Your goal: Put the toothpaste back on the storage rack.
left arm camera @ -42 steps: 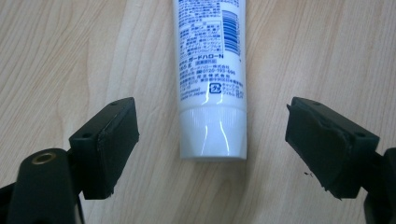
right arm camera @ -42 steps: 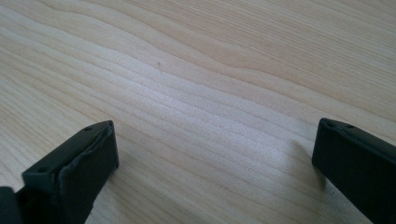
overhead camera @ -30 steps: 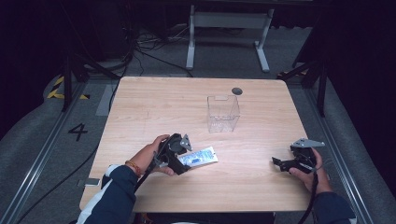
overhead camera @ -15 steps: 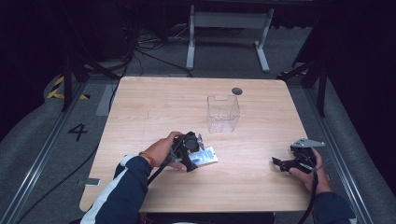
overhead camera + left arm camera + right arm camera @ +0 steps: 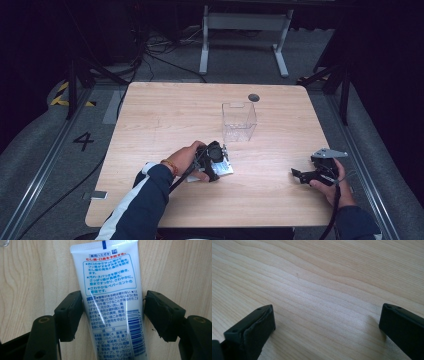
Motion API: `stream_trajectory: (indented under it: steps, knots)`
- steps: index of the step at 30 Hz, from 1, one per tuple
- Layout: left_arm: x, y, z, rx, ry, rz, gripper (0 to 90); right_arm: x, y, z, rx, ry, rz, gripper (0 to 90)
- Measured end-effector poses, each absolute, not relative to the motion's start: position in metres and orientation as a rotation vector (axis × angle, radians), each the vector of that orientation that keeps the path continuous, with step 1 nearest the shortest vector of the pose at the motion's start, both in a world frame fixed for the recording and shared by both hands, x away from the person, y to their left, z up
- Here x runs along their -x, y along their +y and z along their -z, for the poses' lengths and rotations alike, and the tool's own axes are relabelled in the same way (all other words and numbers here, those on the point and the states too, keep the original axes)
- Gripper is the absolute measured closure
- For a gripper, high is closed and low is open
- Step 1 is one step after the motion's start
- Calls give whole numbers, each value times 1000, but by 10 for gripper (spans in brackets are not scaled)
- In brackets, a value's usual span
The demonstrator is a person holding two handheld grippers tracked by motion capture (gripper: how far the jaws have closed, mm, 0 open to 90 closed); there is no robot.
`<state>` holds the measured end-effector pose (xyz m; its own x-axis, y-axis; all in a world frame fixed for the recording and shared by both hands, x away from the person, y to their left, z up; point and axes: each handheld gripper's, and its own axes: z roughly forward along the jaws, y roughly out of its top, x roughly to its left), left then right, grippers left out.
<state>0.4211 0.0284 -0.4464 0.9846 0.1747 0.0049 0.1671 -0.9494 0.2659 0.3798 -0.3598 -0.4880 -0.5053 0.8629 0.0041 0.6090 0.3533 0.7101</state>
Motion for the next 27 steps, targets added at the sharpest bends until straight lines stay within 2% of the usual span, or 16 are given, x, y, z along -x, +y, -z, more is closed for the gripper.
stream_trajectory:
  steps: [3, 19, 20, 27]
  knots:
    - [-422, 28, 446, -2859, 263, -28, 385, -380, -360, 488, -1292, 2250, -941, 5]
    - [-418, 27, 442, -2867, 308, -32, 495, -380, -360, 488, -1292, 2250, -941, 5]
    - [-417, 30, 441, -2851, 298, -34, 525, -380, -360, 488, -1293, 2249, -940, 5]
    - [-412, 38, 434, -2793, 309, -85, 587, -379, -360, 488, -1293, 2248, -940, 5]
